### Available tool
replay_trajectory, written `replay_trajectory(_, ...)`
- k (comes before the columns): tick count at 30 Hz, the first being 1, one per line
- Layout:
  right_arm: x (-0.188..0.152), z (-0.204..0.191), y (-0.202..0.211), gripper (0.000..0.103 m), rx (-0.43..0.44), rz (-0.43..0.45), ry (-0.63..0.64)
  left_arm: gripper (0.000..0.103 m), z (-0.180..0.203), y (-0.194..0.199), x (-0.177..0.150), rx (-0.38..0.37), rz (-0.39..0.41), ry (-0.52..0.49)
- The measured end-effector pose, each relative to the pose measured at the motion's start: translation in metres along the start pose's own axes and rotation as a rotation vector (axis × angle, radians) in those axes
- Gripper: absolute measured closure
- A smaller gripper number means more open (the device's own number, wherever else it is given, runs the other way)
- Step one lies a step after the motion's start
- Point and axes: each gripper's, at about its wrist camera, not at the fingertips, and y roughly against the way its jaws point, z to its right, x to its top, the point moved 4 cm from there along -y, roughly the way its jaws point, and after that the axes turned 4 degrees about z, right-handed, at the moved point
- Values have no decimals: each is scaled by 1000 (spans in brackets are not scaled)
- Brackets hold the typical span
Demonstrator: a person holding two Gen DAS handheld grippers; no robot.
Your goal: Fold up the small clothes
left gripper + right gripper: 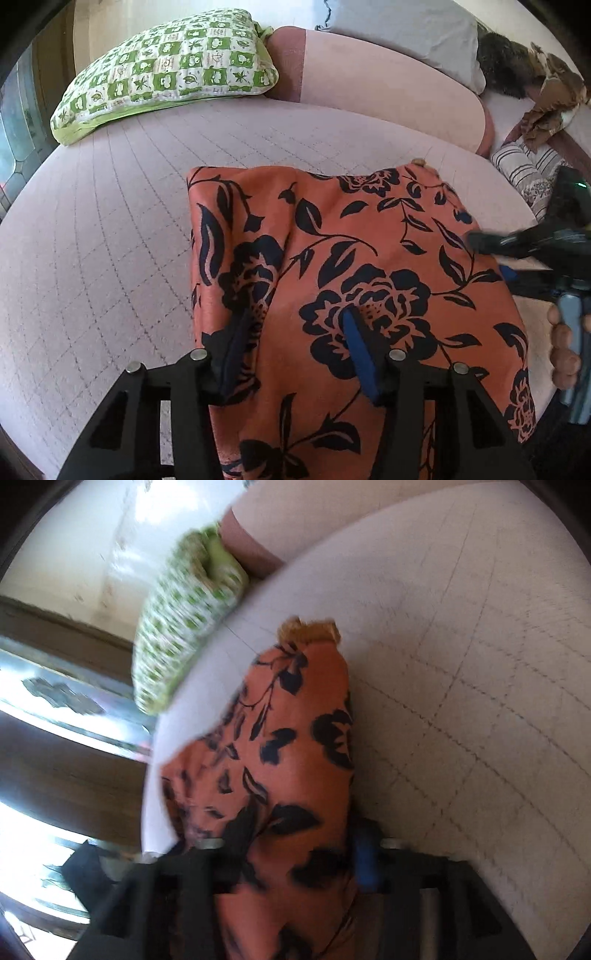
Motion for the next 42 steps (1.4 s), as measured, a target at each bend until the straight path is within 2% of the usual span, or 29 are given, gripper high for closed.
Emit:
replay_trajectory(1,-4,-2,11,21,30,20,-4,49,0,0,1,-5,3,5)
replay_trajectory(2,-9,-3,19,19,42,33,-10,49,1,2,-1,-8,7,5)
replay_trajectory(4,-25,2,29,19,57,18,-54,49,2,3,-3,-10,14,-1)
replay_trajectory(5,-33,6,28,19,84,2,-90,49,2,3,-3,-12,17,1)
replay_trajectory(7,-46,8,16,20,82,-42,-115,49,1,3,-4,-19,19,9)
replay_trajectory(9,-51,2,4,60,43,-71,-68,49,-2,3,-5,-28,23,17)
replay_trajectory(11,-56,-13,19,65,35,-28,-19,49,-3,3,-5,-38,27,15)
replay_trajectory(13,-60,-22,22,65,-39,-11,61,49,-3,4,-5,-42,29,14)
replay_trajectory(14,-63,-14,11,64,-92,-47,59,49,-4,3,-4,-43,30,17)
replay_trajectory(15,-64,-8,5,56,-102,-63,36,49,-3,4,-4,-35,32,15)
replay_trajectory(16,-64,-6,7,53,-66,-48,-4,49,-2,4,-4,-31,34,10)
replay_trajectory(18,-66,-9,19,28,2,-23,-60,49,-4,4,-3,-39,36,14)
replay_trajectory(20,-73,-12,37,23,27,17,-55,49,-4,4,-3,-45,38,18)
replay_trajectory(23,-91,-2,50,23,86,44,-144,49,-3,4,-4,-41,43,15)
replay_trajectory(24,-101,3,39,25,84,-3,-162,49,-3,4,-4,-40,44,13)
replay_trajectory(25,-106,5,30,38,68,-46,-143,49,-3,4,-4,-40,46,12)
replay_trajectory(26,-110,6,23,72,58,-75,-127,49,-3,4,-5,-44,46,10)
replay_trajectory(27,-110,2,26,76,60,-49,-122,49,-4,5,-5,-50,48,11)
replay_trajectory(29,-108,-20,42,78,25,1,-16,49,-5,5,-5,-58,48,18)
replay_trajectory(30,-107,-21,39,77,-4,-11,13,49,-6,4,-5,-60,49,22)
replay_trajectory(31,-107,-14,29,77,-40,-46,14,49,-5,4,-5,-56,55,22)
replay_trajectory(32,-110,-5,20,67,-58,-93,-9,49,-5,4,-4,-52,53,18)
replay_trajectory(33,-109,-1,22,60,-5,-83,-60,50,-3,7,-4,-42,53,1)
replay_trajectory(34,-107,-3,27,49,16,-74,-69,50,-3,9,-3,-45,54,-1)
replay_trajectory(35,-106,-6,36,28,37,-56,-62,50,-3,13,-1,-53,54,12)
replay_trajectory(36,-101,-14,48,22,66,-9,-35,50,-3,21,1,-67,55,40)
replay_trajectory(38,-91,-17,63,22,60,52,5,50,-2,35,3,-75,79,44)
replay_trajectory(40,-75,-12,64,22,71,69,-25,49,2,51,1,-72,121,10)
replay_trajectory(42,-57,-2,52,22,61,61,-59,49,-1,46,-4,-49,95,-9)
